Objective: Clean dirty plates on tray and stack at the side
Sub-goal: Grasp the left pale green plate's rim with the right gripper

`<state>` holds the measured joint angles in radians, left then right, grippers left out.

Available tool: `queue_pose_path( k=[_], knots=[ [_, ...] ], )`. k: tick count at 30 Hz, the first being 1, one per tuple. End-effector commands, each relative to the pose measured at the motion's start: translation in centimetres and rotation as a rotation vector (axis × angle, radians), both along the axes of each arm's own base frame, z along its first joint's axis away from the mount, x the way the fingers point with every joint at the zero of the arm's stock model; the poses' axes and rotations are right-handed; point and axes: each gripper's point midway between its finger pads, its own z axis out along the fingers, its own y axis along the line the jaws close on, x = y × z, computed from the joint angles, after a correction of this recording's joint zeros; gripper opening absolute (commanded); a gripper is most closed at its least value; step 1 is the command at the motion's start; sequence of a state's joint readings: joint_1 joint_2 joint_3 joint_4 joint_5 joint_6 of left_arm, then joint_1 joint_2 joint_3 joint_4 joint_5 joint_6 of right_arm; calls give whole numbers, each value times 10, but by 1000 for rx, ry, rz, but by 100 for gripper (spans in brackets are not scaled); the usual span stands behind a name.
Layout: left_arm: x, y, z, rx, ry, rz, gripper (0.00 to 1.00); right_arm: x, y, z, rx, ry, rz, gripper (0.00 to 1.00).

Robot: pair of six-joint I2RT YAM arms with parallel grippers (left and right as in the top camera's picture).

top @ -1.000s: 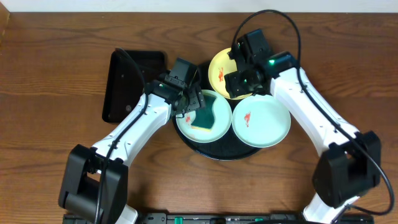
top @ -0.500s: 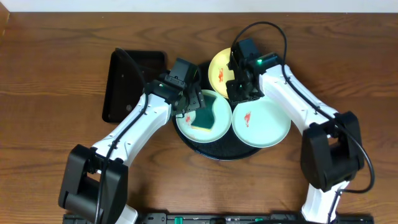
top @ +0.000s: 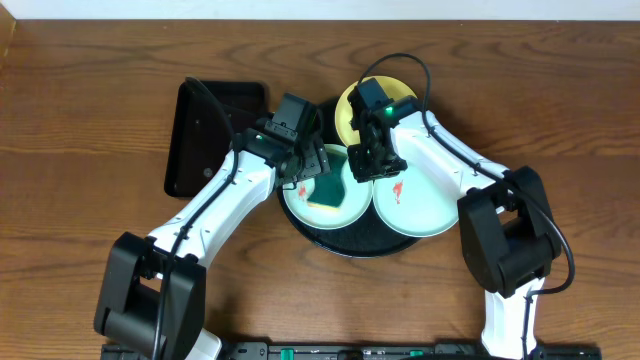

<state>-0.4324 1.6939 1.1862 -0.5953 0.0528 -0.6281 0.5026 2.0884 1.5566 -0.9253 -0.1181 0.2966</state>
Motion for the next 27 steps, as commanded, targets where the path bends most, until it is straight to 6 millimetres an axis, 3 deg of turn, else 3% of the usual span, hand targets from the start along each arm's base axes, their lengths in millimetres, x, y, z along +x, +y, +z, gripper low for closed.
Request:
queue_pose_path(
  k=[1,27],
  knots=[
    [2,2,3,6,-9,4,86,-2,-3,-7,-24,15,-28,37],
    [2,2,3,6,-9,4,86,-2,-12,-19,-92,9,-25,25]
  ],
)
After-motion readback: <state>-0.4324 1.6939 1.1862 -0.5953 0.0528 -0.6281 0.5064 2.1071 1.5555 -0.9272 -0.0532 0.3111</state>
